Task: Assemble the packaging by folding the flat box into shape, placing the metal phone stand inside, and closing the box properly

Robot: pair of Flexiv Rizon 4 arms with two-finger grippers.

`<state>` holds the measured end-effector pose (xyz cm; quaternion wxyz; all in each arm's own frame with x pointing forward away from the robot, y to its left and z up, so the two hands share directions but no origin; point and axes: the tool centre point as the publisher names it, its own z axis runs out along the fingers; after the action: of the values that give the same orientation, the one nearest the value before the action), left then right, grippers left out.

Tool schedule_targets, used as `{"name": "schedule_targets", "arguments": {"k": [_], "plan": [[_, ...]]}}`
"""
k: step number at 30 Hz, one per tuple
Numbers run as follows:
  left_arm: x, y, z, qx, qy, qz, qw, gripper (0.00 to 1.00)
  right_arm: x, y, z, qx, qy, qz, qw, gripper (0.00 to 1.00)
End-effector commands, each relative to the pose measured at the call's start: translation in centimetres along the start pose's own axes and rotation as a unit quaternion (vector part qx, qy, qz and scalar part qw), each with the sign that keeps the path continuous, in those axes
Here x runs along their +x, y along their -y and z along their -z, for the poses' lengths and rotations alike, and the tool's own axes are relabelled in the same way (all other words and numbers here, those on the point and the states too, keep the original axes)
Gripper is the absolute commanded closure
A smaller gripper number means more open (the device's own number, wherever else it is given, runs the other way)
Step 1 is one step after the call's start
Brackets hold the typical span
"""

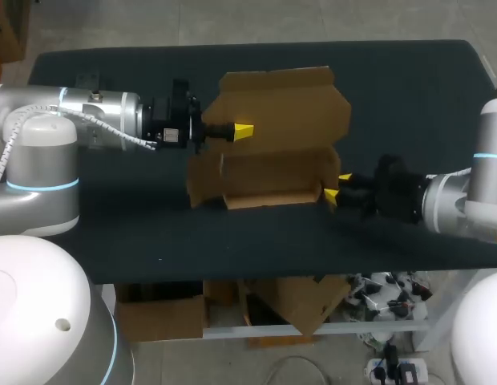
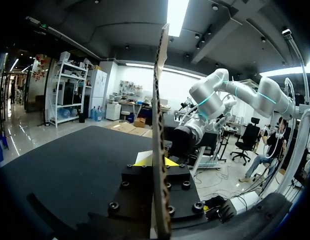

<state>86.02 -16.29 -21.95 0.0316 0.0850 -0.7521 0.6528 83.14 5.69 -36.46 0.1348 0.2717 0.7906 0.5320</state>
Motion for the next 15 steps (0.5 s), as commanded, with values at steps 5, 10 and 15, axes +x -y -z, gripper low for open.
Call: {"name": "schedule_targets", "arguments": {"k": [5, 10, 15], "plan": [[0.0, -0.3, -0.2, 0.000, -0.001, 0.000, 1.000, 1.00, 0.9, -0.4, -0.9, -0.002, -0.005, 0.008, 1.000, 0.52], [0.0, -0.3, -0.2, 0.000, -0.001, 0.000, 1.000, 1.00, 1.5, -0.7, -1.2, -0.002, -0.009, 0.013, 1.000, 0.51], [0.0, -0.3, -0.2, 0.000, -0.001, 0.000, 1.000, 1.00, 2.1, -1.0, -1.5, -0.003, -0.011, 0.016, 1.000, 0.51]]}}
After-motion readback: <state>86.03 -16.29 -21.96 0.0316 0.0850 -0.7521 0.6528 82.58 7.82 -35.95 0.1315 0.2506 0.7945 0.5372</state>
